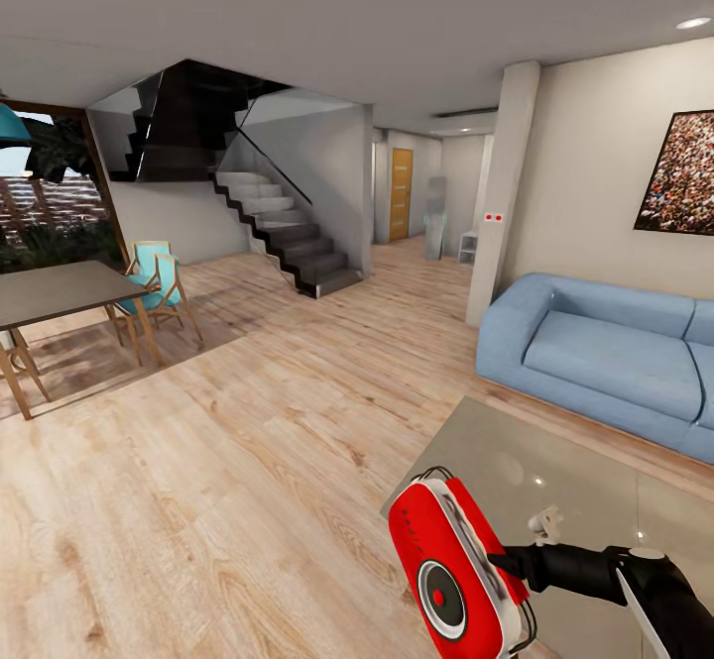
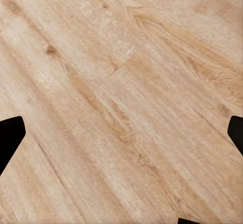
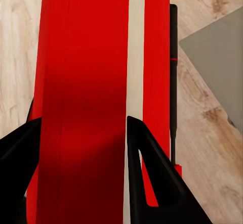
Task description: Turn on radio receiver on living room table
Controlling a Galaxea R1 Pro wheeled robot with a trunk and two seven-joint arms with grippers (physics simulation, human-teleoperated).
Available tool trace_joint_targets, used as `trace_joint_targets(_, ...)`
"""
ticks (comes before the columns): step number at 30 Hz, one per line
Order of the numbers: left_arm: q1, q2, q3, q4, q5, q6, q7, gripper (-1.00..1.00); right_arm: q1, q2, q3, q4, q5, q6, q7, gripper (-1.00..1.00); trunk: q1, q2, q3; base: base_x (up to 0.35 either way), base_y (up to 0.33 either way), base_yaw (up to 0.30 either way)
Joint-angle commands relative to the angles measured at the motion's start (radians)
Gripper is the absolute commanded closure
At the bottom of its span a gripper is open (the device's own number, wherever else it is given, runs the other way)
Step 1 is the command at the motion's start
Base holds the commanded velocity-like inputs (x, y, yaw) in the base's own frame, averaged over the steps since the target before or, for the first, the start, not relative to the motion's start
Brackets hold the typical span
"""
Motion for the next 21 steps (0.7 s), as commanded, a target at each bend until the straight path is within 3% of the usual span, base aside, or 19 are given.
trace_joint_targets(1, 0.0, 0.0, 0.0, 0.0, 0.0, 0.0, -0.003, -1.0, 0.0, 0.0, 0.0, 0.0, -0.005, 0.001, 0.002, 1.0, 0.0, 0.0, 0.0, 0.0, 0.0, 0.0)
trace_joint_targets(6, 0.0, -0.024, -0.004, 0.0, -0.001, 0.002, 0.002, -1.0, 0.0, 0.0, 0.0, -0.004, -0.005, 0.0, 0.009, 1.0, 0.0, 0.0, 0.0, 0.0, 0.0, 0.0)
trace_joint_targets(9, 0.0, -0.044, -0.007, 0.0, -0.003, 0.002, 0.003, -1.0, 0.0, 0.0, 0.0, -0.017, -0.006, 0.003, 0.055, 1.0, 0.0, 0.0, 0.0, 0.0, 0.0, 0.0)
trace_joint_targets(14, 0.0, -0.051, -0.01, -0.018, -0.004, 0.004, -0.014, -1.0, 0.0, -0.001, -0.002, -0.046, -0.006, 0.006, 0.098, 1.0, 0.0, 0.0, 0.0, 0.0, 0.0, 0.0)
trace_joint_targets(15, 0.0, -0.053, -0.01, -0.034, -0.006, 0.006, -0.022, 1.0, 0.0, -0.002, -0.004, -0.05, -0.007, 0.007, 0.103, 1.0, 0.0, 0.0, 0.0, 0.0, 0.0, 0.0)
trace_joint_targets(21, 0.0, -0.043, -0.007, -0.115, -0.008, 0.004, -0.024, 1.0, 0.0, -0.007, -0.009, -0.056, -0.01, 0.003, 0.109, 1.0, 0.0, 0.0, 0.0, 0.0, 0.0, 0.0)
